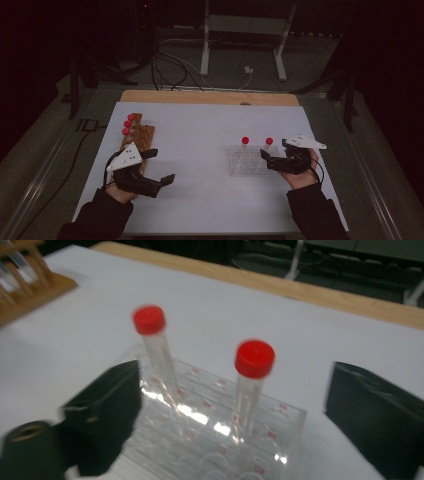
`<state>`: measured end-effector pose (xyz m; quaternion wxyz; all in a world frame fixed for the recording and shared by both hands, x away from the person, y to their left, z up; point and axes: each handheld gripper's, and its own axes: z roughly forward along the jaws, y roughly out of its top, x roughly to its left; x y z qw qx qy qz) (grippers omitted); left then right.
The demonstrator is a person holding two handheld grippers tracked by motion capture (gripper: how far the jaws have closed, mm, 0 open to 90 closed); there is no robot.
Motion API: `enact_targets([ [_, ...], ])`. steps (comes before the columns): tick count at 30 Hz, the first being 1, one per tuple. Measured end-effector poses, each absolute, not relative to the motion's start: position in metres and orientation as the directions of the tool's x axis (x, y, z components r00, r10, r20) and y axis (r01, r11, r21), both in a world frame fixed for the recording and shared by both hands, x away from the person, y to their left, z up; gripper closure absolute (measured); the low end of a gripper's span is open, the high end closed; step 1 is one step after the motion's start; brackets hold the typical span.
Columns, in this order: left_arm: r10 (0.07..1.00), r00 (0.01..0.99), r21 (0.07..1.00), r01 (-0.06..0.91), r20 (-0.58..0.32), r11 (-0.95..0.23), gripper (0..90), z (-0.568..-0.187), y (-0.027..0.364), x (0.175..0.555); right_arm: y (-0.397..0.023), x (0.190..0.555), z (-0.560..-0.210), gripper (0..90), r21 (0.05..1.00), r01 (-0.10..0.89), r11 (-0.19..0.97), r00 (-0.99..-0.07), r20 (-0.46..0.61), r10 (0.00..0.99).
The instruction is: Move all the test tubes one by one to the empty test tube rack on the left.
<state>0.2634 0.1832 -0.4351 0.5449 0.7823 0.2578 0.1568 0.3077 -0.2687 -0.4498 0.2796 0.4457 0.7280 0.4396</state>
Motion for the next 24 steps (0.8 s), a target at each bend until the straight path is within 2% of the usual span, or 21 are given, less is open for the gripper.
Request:
enact_targets([
  [12, 0.554, 0.832, 0.927, 0.230, -0.029, -0.296, 0.5, -0.440, 0.179, 0.264, -0.268, 0.321, -0.464, 36.1, 0.853, 0.469, 0.228, -0.419, -0.012, 0.908],
  [18, 0.554, 0.832, 0.926, 0.221, -0.016, -0.305, 0.6, -0.441, 0.178, 0.264, -0.266, 0.327, -0.468, 51.7, 0.842, 0.488, 0.229, -0.414, -0.008, 0.910],
  [24, 0.549, 0.836, 0.926, 0.223, -0.020, -0.306, 0.5, -0.441, 0.178, 0.265, -0.265, 0.332, -0.472, 59.7, 0.833, 0.505, 0.225, -0.412, 0.004, 0.911],
])
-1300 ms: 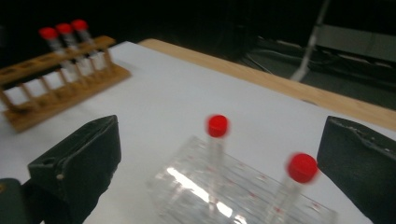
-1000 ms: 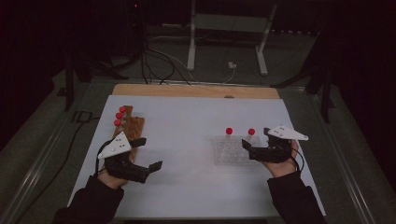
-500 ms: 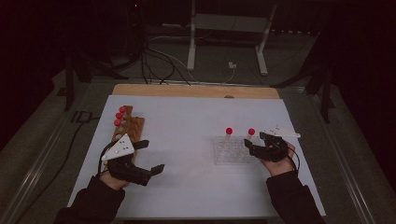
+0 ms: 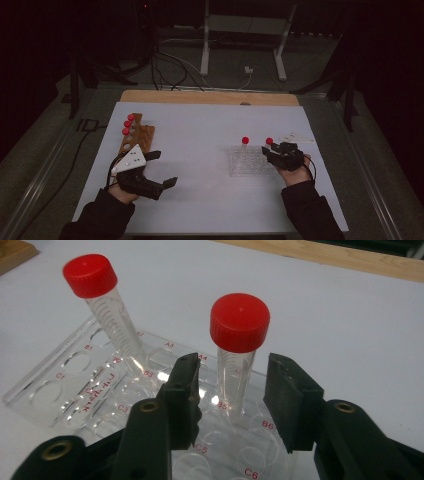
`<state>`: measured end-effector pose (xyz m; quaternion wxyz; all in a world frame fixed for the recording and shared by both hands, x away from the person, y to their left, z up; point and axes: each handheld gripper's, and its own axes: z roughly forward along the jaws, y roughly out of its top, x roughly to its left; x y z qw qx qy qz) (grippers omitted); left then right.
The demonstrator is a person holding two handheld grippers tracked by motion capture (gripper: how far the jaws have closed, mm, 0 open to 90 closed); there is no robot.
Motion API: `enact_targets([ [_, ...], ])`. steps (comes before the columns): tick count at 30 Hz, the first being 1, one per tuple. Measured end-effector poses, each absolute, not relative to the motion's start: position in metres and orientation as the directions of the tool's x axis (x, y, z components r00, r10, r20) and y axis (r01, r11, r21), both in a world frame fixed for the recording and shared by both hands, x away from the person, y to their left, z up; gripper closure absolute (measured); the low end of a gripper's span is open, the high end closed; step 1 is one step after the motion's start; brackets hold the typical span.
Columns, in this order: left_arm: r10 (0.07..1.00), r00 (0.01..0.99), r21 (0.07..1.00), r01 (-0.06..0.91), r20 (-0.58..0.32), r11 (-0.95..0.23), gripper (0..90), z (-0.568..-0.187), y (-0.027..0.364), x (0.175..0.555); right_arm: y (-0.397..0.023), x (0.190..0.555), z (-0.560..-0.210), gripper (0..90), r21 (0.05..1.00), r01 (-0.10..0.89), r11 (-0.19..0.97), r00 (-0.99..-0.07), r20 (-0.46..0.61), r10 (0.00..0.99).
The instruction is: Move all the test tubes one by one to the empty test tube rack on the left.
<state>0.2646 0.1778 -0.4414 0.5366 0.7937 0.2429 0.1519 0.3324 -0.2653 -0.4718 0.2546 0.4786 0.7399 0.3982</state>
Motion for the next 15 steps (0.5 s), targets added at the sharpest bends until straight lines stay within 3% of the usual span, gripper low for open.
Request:
enact_targets([
  [11, 0.547, 0.837, 0.924, 0.225, -0.021, -0.309, 0.5, -0.4423, 0.1770, 0.2654, -0.2618, 0.3365, -0.4773, 73.6, 0.830, 0.504, 0.240, -0.410, -0.015, 0.912],
  [15, 0.545, 0.838, 0.922, 0.226, -0.021, -0.313, 0.5, -0.4425, 0.1769, 0.2654, -0.2612, 0.3362, -0.4762, 74.7, 0.829, 0.500, 0.252, -0.412, -0.029, 0.911],
])
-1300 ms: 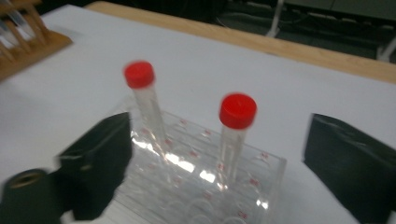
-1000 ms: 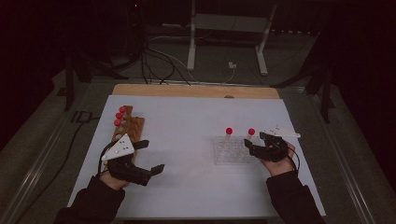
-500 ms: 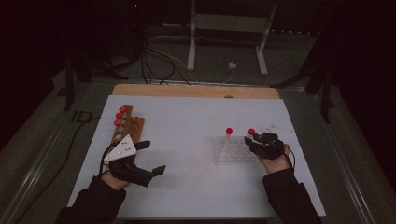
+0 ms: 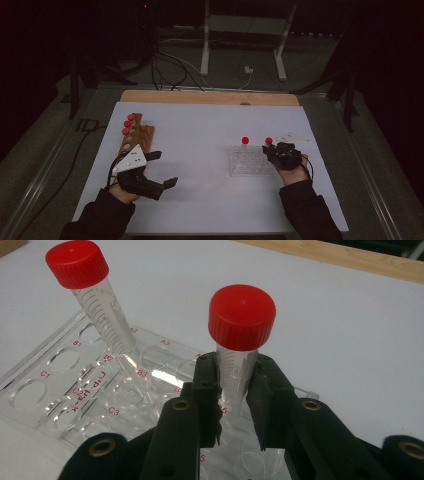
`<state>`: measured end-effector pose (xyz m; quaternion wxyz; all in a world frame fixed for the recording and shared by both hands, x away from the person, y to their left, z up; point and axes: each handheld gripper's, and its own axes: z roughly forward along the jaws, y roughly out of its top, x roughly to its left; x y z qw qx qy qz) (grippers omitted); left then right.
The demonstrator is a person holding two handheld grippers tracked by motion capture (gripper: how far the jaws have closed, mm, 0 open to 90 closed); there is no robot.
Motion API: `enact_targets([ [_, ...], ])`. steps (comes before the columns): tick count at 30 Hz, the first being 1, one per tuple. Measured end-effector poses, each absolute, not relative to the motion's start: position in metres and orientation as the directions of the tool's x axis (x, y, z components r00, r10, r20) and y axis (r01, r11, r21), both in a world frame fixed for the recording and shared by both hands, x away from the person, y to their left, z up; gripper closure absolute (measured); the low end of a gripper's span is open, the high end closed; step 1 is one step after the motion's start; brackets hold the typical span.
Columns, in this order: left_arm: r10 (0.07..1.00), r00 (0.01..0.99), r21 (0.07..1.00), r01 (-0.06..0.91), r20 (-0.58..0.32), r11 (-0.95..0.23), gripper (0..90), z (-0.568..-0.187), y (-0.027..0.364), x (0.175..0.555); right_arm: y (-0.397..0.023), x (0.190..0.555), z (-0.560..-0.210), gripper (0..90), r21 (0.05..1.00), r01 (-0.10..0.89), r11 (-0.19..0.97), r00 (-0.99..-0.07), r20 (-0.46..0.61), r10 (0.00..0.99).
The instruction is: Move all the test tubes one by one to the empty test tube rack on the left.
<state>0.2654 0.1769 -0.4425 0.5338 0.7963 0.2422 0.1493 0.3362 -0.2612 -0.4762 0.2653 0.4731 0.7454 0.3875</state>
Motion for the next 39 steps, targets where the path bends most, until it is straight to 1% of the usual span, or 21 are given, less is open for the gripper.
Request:
enact_targets([
  [6, 0.543, 0.840, 0.921, 0.230, -0.024, -0.316, 0.5, -0.443, 0.176, 0.266, -0.264, 0.333, -0.469, 74.9, 0.842, 0.486, 0.235, -0.415, -0.014, 0.910],
  [18, 0.537, 0.843, 0.921, 0.228, -0.024, -0.317, 0.6, -0.441, 0.176, 0.264, -0.267, 0.318, -0.444, 74.9, 0.881, 0.413, 0.230, -0.409, -0.047, 0.911],
  [22, 0.529, 0.848, 0.919, 0.237, -0.037, -0.315, 0.5, -0.441, 0.175, 0.265, -0.268, 0.312, -0.436, 74.9, 0.891, 0.389, 0.234, -0.411, -0.060, 0.910],
  [29, 0.529, 0.848, 0.921, 0.219, -0.017, -0.322, 0.6, -0.440, 0.174, 0.263, -0.259, 0.302, -0.427, 74.9, 0.897, 0.362, 0.253, -0.451, -0.069, 0.890],
  [39, 0.516, 0.856, 0.919, 0.207, -0.005, -0.335, 0.6, -0.438, 0.168, 0.259, -0.233, 0.286, -0.415, 74.9, 0.905, 0.317, 0.284, -0.546, -0.071, 0.835],
])
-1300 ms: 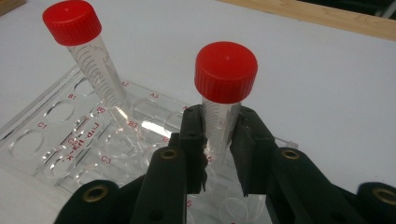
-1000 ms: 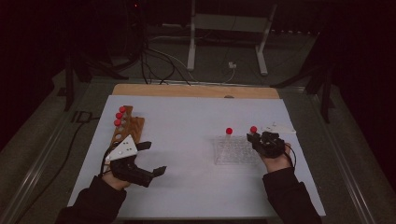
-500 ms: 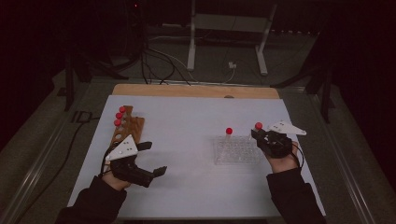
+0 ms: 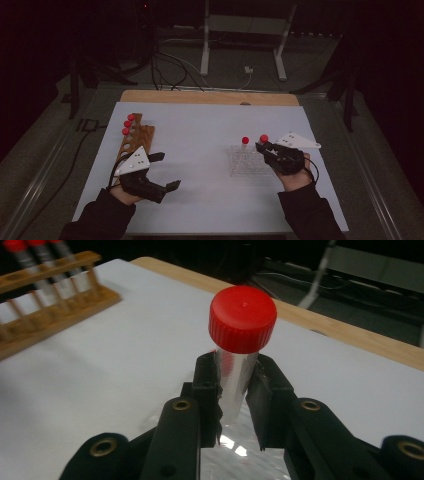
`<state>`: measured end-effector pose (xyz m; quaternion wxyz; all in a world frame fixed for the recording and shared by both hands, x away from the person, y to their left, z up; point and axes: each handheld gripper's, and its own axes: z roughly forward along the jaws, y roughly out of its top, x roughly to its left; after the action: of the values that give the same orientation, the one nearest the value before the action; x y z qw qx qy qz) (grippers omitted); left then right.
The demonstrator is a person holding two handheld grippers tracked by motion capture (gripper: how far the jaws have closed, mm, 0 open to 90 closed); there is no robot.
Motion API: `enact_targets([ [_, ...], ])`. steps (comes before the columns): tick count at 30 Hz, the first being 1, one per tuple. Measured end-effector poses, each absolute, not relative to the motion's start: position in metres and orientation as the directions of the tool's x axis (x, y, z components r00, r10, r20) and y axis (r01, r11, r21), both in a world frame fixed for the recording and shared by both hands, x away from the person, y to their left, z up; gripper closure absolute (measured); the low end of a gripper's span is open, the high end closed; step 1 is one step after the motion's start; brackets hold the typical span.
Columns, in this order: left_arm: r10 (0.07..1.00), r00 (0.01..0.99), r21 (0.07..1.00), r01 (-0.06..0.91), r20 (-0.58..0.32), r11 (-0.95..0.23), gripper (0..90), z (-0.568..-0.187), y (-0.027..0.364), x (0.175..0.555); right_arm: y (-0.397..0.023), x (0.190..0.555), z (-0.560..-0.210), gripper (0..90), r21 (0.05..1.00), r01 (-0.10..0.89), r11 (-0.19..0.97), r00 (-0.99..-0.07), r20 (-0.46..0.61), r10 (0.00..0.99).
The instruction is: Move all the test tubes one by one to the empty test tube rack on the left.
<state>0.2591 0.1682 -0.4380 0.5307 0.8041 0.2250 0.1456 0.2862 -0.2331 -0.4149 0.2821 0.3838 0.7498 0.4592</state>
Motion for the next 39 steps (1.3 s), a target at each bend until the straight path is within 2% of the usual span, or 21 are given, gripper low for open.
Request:
enact_targets([
  [16, 0.489, 0.872, 0.914, 0.189, 0.012, -0.359, 0.7, -0.433, 0.153, 0.251, -0.184, 0.272, -0.430, 74.9, 0.881, 0.316, 0.352, -0.702, -0.032, 0.711],
  [29, 0.449, 0.894, 0.915, 0.174, 0.009, -0.365, 1.5, -0.429, 0.135, 0.247, -0.148, 0.263, -0.450, 74.9, 0.845, 0.310, 0.436, -0.779, -0.037, 0.626],
  [37, 0.436, 0.900, 0.919, 0.162, 0.012, -0.360, 7.9, -0.428, 0.122, 0.250, -0.129, 0.256, -0.459, 74.9, 0.829, 0.300, 0.472, -0.820, -0.029, 0.572],
  [39, 0.432, 0.902, 0.919, 0.153, 0.021, -0.363, 14.3, -0.430, 0.118, 0.251, -0.127, 0.254, -0.459, 74.9, 0.827, 0.297, 0.477, -0.824, -0.031, 0.566],
])
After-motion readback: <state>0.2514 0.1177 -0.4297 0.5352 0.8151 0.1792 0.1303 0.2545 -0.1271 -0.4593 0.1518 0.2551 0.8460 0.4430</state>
